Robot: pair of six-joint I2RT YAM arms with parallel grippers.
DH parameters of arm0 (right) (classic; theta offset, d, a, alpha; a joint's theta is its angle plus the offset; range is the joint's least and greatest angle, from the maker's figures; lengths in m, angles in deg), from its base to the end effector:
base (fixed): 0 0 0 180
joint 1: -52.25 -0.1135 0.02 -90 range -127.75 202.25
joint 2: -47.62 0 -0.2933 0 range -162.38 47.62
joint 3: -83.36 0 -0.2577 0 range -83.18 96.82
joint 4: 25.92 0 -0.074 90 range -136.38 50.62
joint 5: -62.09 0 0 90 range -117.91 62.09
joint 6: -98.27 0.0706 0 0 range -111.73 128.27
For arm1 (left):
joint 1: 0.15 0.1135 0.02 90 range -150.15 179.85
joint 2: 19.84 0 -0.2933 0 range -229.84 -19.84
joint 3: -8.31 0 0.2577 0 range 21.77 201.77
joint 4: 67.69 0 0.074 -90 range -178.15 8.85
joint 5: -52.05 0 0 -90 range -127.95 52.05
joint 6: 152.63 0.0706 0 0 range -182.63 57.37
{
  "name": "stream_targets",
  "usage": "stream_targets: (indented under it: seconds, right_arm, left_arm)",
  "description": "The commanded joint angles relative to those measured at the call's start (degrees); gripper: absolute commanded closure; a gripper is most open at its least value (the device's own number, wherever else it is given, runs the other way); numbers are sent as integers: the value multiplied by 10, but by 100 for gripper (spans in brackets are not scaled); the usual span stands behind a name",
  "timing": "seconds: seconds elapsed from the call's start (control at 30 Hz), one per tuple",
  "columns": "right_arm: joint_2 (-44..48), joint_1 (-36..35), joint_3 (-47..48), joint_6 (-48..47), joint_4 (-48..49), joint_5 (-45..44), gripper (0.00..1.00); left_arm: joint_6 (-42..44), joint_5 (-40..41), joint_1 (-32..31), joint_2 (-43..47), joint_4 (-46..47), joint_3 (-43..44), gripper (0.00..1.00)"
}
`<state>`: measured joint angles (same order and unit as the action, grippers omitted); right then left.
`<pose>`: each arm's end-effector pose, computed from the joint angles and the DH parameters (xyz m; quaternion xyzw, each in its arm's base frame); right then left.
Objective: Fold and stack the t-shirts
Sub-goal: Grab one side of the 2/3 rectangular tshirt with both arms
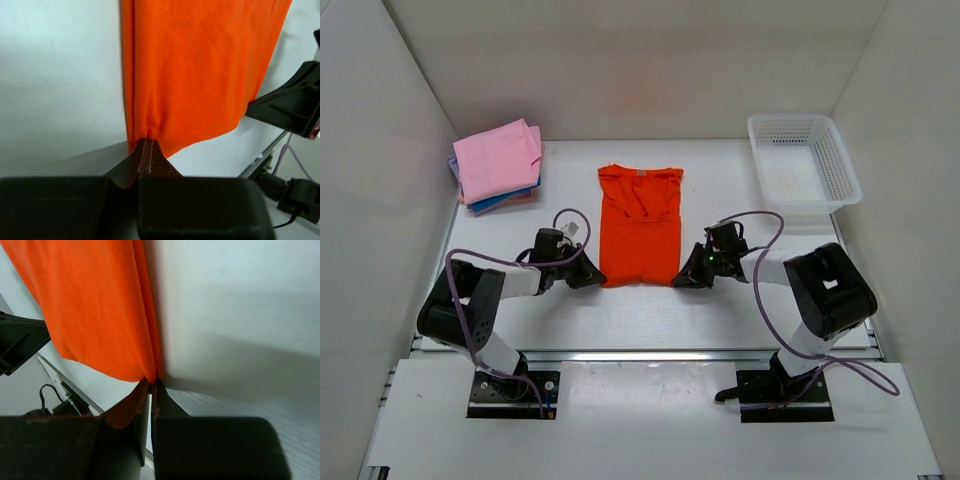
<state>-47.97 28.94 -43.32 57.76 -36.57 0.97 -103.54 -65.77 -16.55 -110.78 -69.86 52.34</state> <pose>0.2814 0.1584 0.1237 0.1307 0.9123 0.3730 0.1075 0.2691 -0.1136 0.1155 -0.1109 0.9066 -0.3604 0.1897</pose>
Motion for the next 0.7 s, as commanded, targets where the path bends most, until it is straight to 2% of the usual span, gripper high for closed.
stream_targets:
  seconds: [0.0, 0.27, 0.47, 0.67]
  right_arm:
    - [37, -10, -22, -23, -16, 17, 100]
    - [144, -37, -114, -71, -101, 64, 100]
    - [258, -77, -167, -66, -155, 77, 100]
    - [315, -75, -132, -76, -227, 104, 100]
  left_arm:
    - [40, 14, -21, 48, -94, -40, 100]
    - [21, 43, -79, 274, -204, -157, 100]
    - [-7, 55, -88, 448, -326, -173, 100]
    - [-45, 38, -106, 492, -343, -135, 100]
